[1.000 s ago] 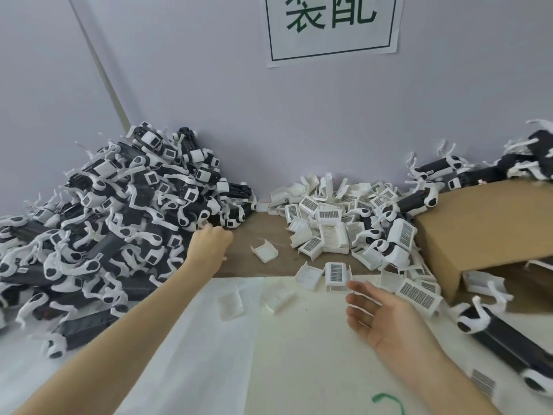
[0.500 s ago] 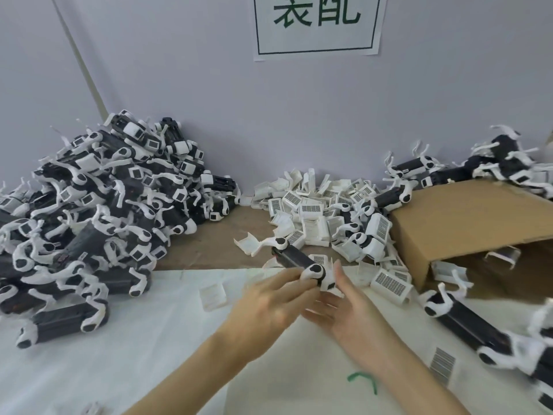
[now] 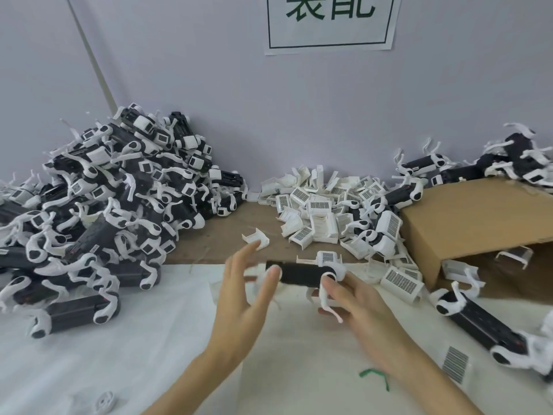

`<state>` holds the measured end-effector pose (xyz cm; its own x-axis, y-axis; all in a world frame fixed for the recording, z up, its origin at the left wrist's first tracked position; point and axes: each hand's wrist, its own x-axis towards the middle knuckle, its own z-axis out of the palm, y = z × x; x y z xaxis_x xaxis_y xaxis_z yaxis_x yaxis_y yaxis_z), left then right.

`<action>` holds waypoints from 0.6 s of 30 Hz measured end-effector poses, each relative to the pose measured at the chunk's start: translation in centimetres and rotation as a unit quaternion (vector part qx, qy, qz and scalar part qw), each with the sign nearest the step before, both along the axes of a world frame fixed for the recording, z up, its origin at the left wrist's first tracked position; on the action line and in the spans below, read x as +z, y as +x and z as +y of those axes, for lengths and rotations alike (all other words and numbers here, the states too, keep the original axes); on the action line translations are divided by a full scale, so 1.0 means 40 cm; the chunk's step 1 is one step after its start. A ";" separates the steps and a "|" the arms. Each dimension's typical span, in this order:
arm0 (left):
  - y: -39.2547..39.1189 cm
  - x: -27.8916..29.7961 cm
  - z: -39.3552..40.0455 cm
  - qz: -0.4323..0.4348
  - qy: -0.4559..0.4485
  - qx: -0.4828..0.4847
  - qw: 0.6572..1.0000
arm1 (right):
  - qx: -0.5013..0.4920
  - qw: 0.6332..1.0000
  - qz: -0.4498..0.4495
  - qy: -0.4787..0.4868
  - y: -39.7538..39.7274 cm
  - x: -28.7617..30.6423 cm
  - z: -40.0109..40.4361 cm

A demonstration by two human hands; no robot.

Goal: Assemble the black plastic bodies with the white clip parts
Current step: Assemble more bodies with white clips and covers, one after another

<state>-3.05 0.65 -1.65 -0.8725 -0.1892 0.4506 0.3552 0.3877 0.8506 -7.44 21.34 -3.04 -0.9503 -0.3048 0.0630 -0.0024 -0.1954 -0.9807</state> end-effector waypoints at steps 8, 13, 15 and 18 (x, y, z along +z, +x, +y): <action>0.005 -0.009 -0.013 -0.097 0.078 -0.117 0.985 | 0.030 0.996 0.087 0.006 0.005 -0.006 -0.003; -0.002 -0.010 -0.030 -0.104 0.086 -0.130 0.982 | 0.024 0.992 0.120 0.023 0.004 -0.004 0.007; -0.009 -0.014 -0.041 -0.072 0.079 -0.129 0.986 | -0.011 0.996 0.087 0.019 0.004 -0.003 0.000; -0.017 -0.021 -0.056 0.006 -0.020 -0.149 0.989 | -0.036 0.998 -0.028 -0.033 0.006 0.008 -0.005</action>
